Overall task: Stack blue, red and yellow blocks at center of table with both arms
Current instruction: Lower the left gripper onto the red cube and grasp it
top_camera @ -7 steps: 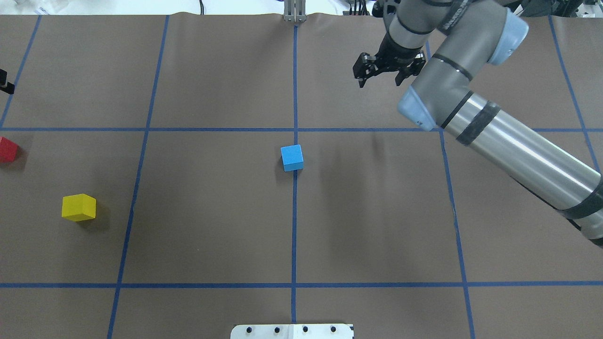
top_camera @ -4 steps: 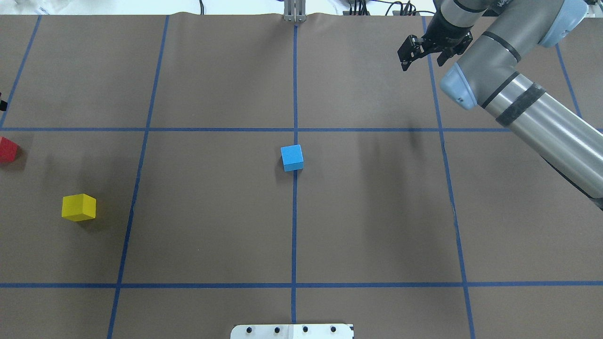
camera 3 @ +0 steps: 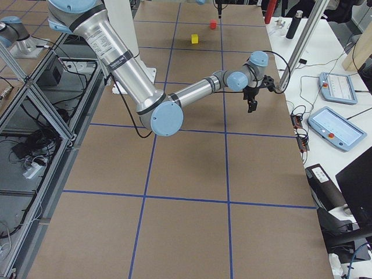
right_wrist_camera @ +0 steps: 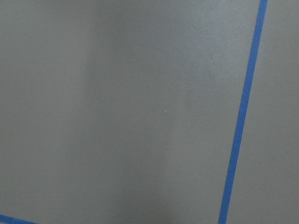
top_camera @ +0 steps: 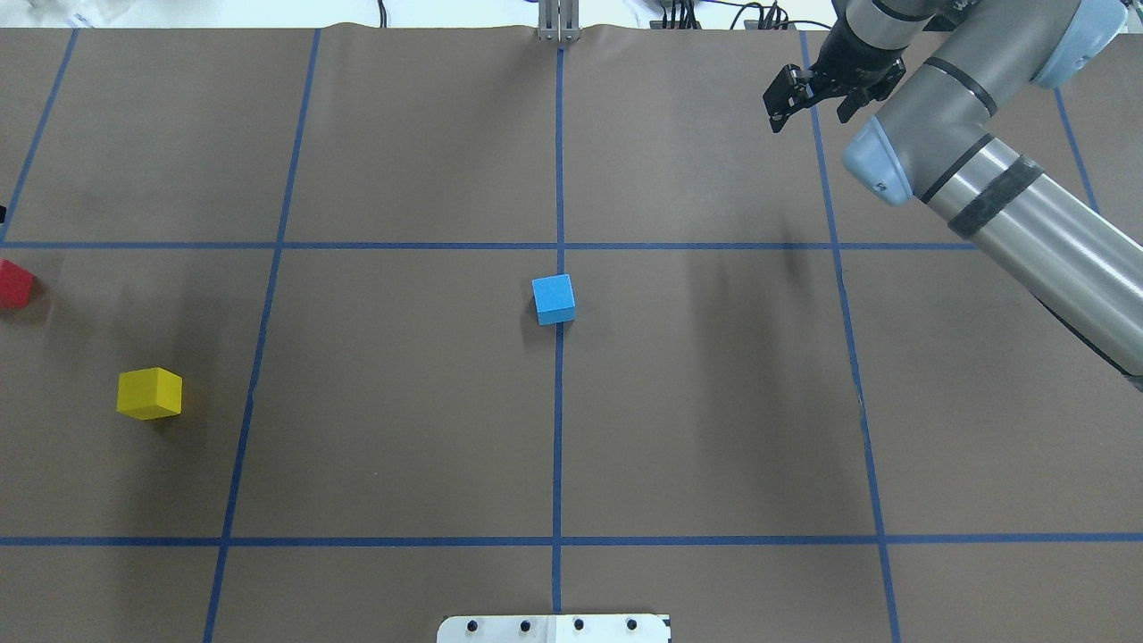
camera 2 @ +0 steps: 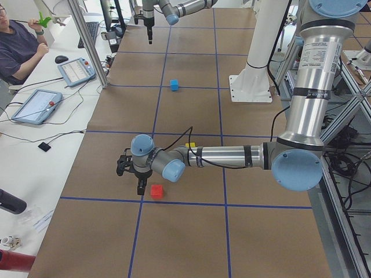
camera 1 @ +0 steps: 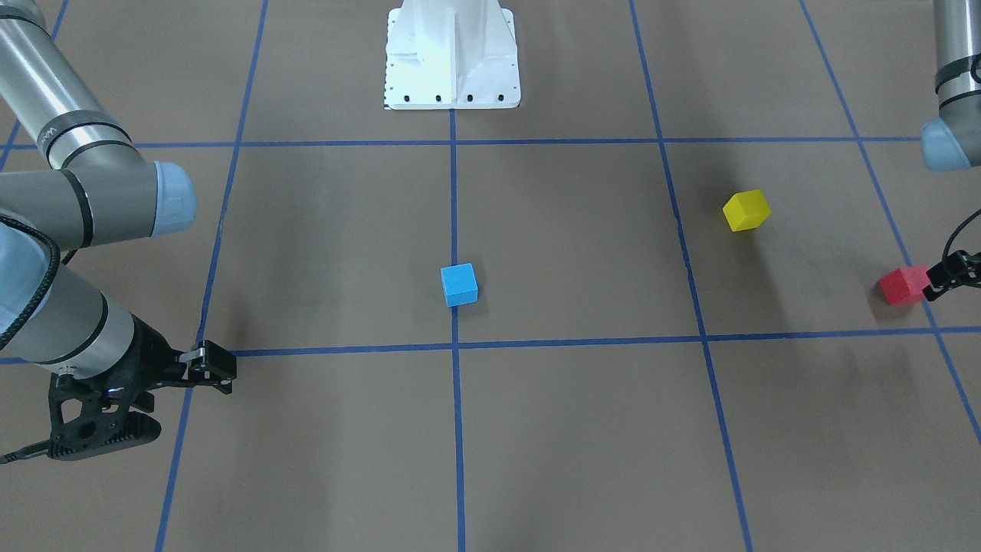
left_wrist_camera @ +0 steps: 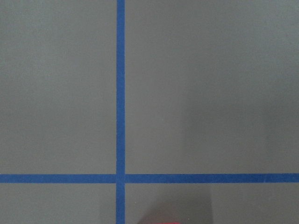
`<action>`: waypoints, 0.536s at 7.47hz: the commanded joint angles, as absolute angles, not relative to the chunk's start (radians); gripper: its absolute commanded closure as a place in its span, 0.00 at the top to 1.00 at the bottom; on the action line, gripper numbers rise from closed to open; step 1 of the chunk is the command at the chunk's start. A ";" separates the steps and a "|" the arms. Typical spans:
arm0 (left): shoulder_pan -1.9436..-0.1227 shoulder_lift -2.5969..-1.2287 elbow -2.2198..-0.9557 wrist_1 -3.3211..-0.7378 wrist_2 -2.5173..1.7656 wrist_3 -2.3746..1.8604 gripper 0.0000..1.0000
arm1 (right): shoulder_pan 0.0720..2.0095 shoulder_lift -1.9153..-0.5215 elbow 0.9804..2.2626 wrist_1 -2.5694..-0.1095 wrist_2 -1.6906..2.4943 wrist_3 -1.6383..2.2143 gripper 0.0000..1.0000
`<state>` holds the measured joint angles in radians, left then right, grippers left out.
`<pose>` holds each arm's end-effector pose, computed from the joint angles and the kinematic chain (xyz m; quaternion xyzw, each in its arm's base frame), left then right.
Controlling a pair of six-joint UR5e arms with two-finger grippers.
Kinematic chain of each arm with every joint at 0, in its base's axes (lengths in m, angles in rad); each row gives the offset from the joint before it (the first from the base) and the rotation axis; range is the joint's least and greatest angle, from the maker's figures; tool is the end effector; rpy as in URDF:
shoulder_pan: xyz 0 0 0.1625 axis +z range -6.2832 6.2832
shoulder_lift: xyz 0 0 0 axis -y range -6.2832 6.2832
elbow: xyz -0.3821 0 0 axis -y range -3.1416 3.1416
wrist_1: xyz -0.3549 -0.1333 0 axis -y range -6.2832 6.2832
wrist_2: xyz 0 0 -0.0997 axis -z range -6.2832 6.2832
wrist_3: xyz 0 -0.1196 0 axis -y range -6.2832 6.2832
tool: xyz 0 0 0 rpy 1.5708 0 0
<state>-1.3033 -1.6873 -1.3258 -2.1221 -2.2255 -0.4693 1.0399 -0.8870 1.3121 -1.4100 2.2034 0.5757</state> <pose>0.0808 -0.5235 0.6331 0.0721 0.3648 -0.0261 0.9279 -0.3010 -0.6363 0.3376 0.0770 -0.3976 -0.0694 0.9117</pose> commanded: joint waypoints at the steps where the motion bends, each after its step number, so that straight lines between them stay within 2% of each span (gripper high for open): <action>1: -1.299 -1.681 -1.316 -2.128 -2.223 -0.485 1.00 | 1.040 -0.890 1.312 -1.410 2.203 0.583 1.00; 4: -1.251 -1.680 -1.237 -2.285 -2.180 -0.585 1.00 | 1.037 -0.890 1.312 -1.410 2.203 0.586 1.00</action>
